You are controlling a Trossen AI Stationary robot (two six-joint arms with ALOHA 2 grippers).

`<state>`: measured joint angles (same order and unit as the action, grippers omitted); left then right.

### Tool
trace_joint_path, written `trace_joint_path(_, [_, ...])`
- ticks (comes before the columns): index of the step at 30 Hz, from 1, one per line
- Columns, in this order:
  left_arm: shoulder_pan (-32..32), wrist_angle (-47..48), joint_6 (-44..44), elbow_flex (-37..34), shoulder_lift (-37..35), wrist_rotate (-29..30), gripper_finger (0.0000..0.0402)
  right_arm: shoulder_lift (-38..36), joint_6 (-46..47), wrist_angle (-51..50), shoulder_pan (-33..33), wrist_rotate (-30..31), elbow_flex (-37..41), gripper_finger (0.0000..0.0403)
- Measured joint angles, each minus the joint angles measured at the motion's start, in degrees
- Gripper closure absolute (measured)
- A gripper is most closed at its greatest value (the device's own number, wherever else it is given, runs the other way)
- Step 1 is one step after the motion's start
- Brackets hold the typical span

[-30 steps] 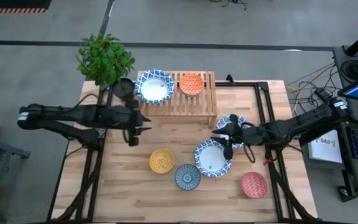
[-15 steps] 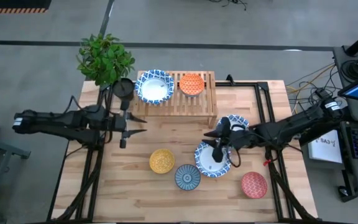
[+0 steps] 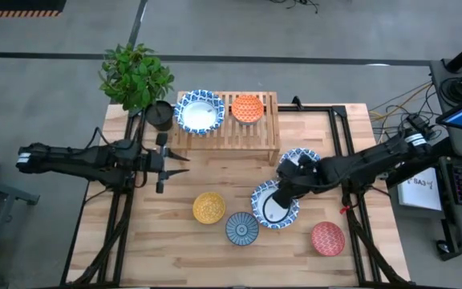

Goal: Place and stack bowls onto a shelf
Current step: Stack the white blue patterned bowl on top of the white blue patterned bowl on the shelf

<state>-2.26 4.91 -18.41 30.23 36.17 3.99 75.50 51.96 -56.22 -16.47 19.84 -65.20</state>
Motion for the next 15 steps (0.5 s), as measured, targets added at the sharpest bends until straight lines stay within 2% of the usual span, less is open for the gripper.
trace_joint_path(3, [0.0,0.1,0.2,0.0,-0.1,0.0,0.0279,1.8,10.1,-4.9,0.0,-5.3,-1.2,0.0282])
trace_joint_path(7, [0.0,0.3,0.9,0.0,0.0,0.0,0.0279,3.5,20.8,-6.5,-0.7,-13.7,-0.7,0.0282])
trace_joint_path(10, [0.0,0.4,0.2,0.0,-0.2,0.1,0.0279,4.7,24.3,-6.4,-1.6,-16.6,-0.2,0.0282])
trace_joint_path(15, [0.0,4.4,-0.3,2.2,-1.1,3.7,0.0279,5.7,29.5,-6.5,-2.1,-18.8,0.1,0.0282])
